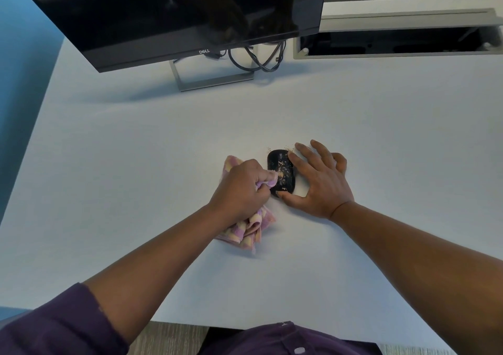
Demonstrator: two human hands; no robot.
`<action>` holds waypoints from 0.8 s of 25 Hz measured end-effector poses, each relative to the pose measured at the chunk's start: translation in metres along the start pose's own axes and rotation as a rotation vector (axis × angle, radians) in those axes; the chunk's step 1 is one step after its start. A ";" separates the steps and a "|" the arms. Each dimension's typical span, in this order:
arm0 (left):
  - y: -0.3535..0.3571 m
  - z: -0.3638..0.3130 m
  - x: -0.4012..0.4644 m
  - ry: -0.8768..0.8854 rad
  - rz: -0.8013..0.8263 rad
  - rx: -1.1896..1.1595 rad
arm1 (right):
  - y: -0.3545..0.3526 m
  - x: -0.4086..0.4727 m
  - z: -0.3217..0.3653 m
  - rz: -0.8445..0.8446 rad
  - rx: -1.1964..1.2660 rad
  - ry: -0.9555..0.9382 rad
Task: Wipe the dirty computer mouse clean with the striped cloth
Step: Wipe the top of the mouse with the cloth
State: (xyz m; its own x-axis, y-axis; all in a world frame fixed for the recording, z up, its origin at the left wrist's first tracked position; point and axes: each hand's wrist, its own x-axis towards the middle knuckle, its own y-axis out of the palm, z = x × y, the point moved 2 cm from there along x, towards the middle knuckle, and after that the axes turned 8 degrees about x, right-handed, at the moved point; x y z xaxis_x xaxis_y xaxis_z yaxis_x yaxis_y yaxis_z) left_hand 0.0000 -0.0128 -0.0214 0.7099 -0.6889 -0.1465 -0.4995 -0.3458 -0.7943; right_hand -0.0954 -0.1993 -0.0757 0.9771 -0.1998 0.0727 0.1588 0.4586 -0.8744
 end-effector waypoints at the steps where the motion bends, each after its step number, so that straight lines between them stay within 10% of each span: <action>1: -0.002 0.000 0.006 -0.016 -0.010 0.011 | 0.000 0.000 0.000 0.000 0.003 0.000; 20: 0.003 -0.004 0.002 -0.011 -0.013 0.051 | 0.000 0.000 -0.001 -0.006 -0.001 -0.001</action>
State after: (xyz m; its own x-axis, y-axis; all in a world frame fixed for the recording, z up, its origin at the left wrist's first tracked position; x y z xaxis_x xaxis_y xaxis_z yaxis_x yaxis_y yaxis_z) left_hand -0.0023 -0.0178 -0.0218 0.7217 -0.6775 -0.1421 -0.4644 -0.3216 -0.8251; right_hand -0.0957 -0.1996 -0.0765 0.9763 -0.2020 0.0780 0.1643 0.4562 -0.8746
